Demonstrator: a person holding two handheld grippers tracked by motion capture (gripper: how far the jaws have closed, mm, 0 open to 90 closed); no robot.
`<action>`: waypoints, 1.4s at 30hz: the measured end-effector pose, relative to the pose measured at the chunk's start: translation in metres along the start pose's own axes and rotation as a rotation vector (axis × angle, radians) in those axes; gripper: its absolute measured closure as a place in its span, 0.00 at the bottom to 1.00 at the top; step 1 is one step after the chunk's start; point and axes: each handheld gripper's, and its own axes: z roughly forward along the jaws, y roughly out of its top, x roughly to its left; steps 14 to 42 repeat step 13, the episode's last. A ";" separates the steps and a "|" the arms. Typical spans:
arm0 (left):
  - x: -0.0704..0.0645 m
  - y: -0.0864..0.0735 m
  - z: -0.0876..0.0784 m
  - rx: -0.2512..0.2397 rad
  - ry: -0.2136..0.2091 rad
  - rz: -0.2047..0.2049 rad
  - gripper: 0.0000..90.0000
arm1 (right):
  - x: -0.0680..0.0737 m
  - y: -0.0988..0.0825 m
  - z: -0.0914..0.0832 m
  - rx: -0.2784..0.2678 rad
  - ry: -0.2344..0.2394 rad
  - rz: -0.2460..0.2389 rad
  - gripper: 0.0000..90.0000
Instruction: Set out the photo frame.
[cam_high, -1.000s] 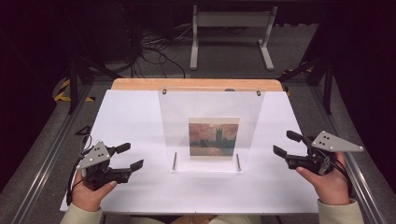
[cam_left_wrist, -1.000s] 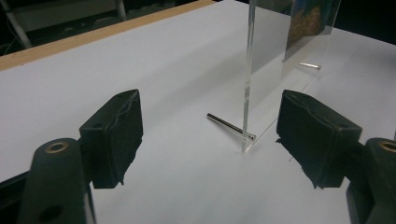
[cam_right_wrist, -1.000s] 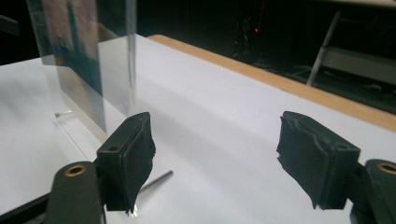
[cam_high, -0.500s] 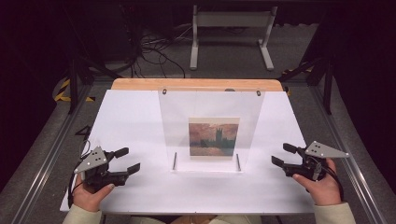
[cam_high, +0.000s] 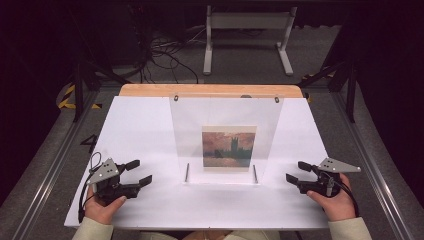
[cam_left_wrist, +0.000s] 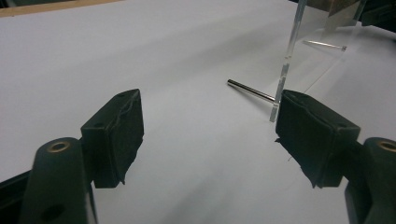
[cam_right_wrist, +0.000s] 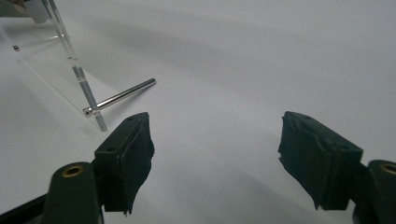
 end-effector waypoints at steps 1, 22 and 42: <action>0.000 0.000 0.000 0.003 0.005 -0.001 0.27 | 0.000 0.000 0.000 0.000 -0.001 0.001 0.28; 0.001 -0.001 0.001 0.010 0.032 -0.013 0.26 | 0.004 0.004 0.000 -0.014 -0.001 -0.010 0.27; 0.001 -0.001 0.001 0.010 0.032 -0.013 0.26 | 0.004 0.004 0.000 -0.014 -0.001 -0.010 0.27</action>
